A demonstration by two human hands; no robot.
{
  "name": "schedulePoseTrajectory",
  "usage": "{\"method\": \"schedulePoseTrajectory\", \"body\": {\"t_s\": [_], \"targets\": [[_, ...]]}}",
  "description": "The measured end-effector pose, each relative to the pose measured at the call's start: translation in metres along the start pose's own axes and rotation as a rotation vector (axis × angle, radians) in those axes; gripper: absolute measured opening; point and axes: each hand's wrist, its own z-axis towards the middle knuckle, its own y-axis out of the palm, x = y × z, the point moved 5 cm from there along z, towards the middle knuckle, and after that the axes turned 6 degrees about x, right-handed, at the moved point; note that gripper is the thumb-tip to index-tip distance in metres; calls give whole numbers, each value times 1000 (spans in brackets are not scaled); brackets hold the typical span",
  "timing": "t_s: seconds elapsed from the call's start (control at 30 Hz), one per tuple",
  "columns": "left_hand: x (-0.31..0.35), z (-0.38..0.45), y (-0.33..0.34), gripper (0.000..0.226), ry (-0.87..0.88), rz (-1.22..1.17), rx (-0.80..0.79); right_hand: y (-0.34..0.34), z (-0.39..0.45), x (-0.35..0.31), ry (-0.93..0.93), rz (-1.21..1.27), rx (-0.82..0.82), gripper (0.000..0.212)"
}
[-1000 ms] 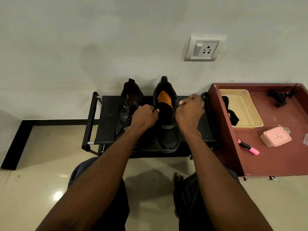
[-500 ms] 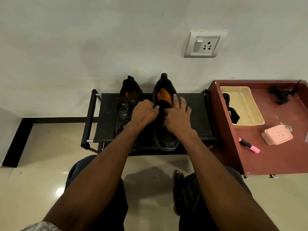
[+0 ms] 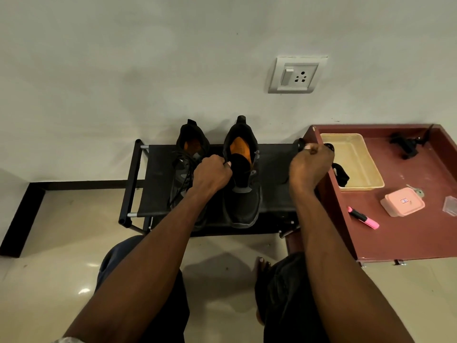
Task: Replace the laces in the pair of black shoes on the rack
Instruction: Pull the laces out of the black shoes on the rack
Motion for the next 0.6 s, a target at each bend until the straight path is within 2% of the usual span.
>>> {"method": "schedulePoseTrajectory", "body": {"t_s": [0.03, 0.1, 0.2, 0.3, 0.37, 0.47, 0.53, 0.6], "targets": [[0, 0, 0, 40, -5, 1, 1, 2, -5, -5, -101, -133, -42, 28], [-1, 0, 0, 40, -10, 0, -2, 16, -24, -12, -343, -327, -236, 44], [-1, 0, -1, 40, -11, -12, 10, 45, -63, -9, -608, -508, -604, 39], [-3, -1, -1, 40, -8, -10, 9, 62, -93, 7, -758, -719, -790, 30], [-4, -1, -1, 39, -6, -3, 4, 65, -99, 12, -801, -765, -817, 28], [-5, -3, -2, 41, -13, -19, 8, 63, -89, 4, -723, -640, -786, 23], [-4, -3, -1, 42, -15, -28, 12, 56, -75, -3, -638, -477, -694, 19], [-3, -3, 0, 43, -13, -43, 4, 44, -58, -9, -571, -388, -532, 14]]}}
